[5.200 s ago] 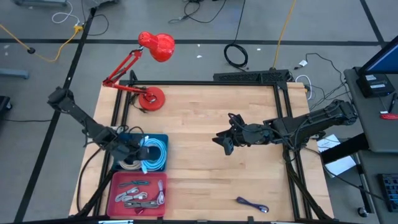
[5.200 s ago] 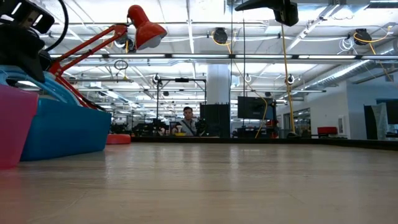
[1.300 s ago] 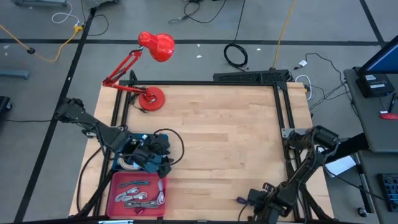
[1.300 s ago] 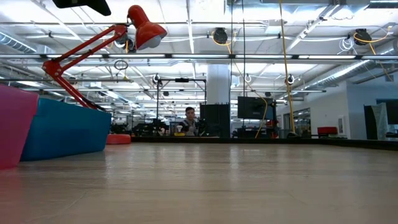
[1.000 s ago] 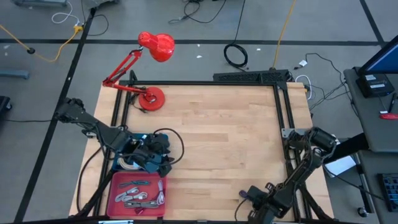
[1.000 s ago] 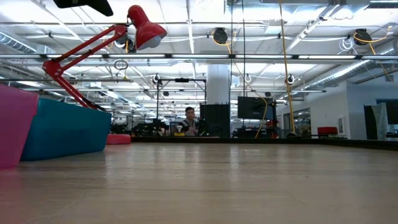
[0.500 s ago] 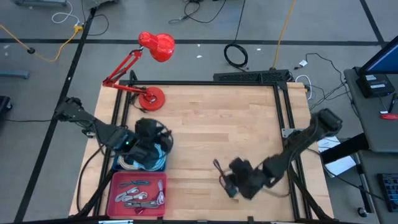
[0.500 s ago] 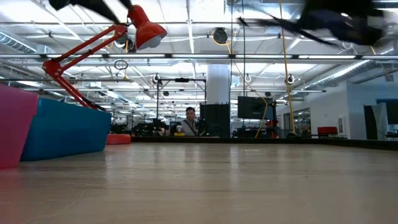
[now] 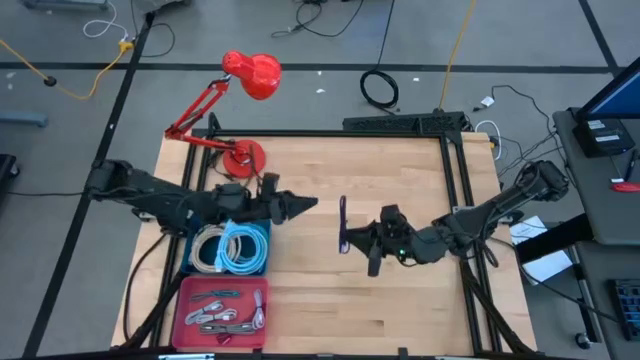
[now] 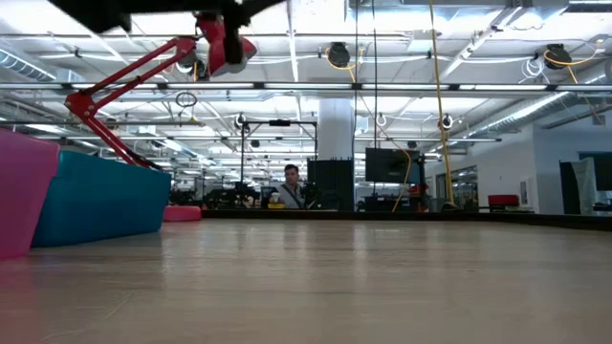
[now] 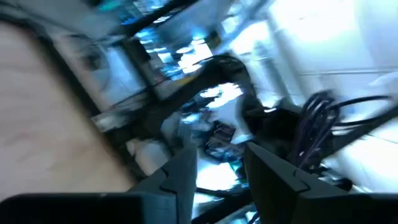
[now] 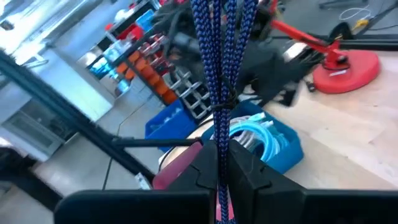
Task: Pick & Place USB Port
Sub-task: Put the violet and black USB cable into the red bin
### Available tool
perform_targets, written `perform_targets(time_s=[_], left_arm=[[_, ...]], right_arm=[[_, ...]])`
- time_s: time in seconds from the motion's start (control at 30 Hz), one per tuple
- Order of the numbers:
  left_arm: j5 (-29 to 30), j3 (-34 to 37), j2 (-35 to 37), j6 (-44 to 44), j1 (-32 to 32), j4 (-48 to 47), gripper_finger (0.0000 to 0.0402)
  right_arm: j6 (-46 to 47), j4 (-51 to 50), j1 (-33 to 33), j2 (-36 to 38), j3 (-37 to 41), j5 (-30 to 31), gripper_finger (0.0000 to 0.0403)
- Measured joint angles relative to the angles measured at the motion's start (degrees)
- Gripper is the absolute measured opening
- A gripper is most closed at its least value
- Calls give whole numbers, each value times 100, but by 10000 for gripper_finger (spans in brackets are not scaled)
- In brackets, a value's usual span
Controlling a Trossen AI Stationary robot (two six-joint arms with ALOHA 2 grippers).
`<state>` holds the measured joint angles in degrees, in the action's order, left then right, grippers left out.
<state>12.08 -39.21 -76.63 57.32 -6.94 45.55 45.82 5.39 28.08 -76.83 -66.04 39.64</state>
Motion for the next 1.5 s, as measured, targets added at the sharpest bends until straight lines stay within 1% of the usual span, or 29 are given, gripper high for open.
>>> perform_targets(time_s=[0.03, 0.07, 0.1, 0.2, 0.27, 0.33, 0.53, 0.63, 0.73, 0.8, 0.87, 1.0, 1.03, 1.1, 1.17, 1.3, 1.37, 1.47, 1.5], left_arm=[[-228, 71, -95, -37, 96, 428, 132], [-382, 122, -124, -101, 165, 452, 125], [-492, 122, -139, -181, 202, 384, 119], [-1056, -184, -104, -588, 291, 5, 110], [-1464, -391, -110, -887, 317, -218, 113], [-1736, -674, -130, -1147, 317, -503, 124], [-1853, -1742, -142, -1596, 306, -1981, 178], [-1854, -2099, -256, -1756, 306, -2403, 201], [-1832, -2292, -362, -1737, 306, -2575, 206], [-1830, -2310, -405, -1631, 308, -2669, 191], [-1828, -2301, -438, -1558, 312, -2779, 156], [-1851, -2301, -479, -1510, 312, -2830, 32], [-1849, -2303, -477, -1467, 310, -2827, 21], [-1851, -2307, -475, -1372, 292, -2810, 17], [-1970, -2312, -429, -1272, 285, -2803, 11], [-2324, -2314, -82, -1197, 247, -3051, 10], [-2405, -2316, 175, -1226, 238, -3478, 10], [-2566, -2289, 602, -1219, 255, -4646, 10], [-2634, -2290, 789, -1219, 253, -5168, 10]], right_arm=[[-29, -1, 1, 16, 0, -41, 5], [-42, -7, 2, 22, 0, -53, 5], [-37, -3, -17, 28, 0, -49, 5], [20, 11, -103, -20, -1, -65, 5], [137, -1, -175, -89, -2, -124, 5], [221, -7, -236, -138, 0, -267, 5], [312, 121, -401, -251, -2, -521, 5], [291, 190, -444, -250, -4, -540, 4], [256, 218, -464, -252, -4, -540, 4], [256, 218, -466, -252, -4, -542, 4], [237, 216, -466, -252, -4, -541, 4], [163, 203, -466, -258, -4, -543, 4], [128, 236, -466, -261, -4, -545, 7], [-73, 378, -449, -261, -2, -620, 22], [-224, 661, -444, -261, 0, -905, 50], [-232, 1583, -446, -263, 0, -1865, 118], [-99, 2049, -425, -252, 0, -2369, 153], [60, 2677, -285, -230, -17, -3053, 200], [88, 2877, -226, -231, -17, -3237, 213]])
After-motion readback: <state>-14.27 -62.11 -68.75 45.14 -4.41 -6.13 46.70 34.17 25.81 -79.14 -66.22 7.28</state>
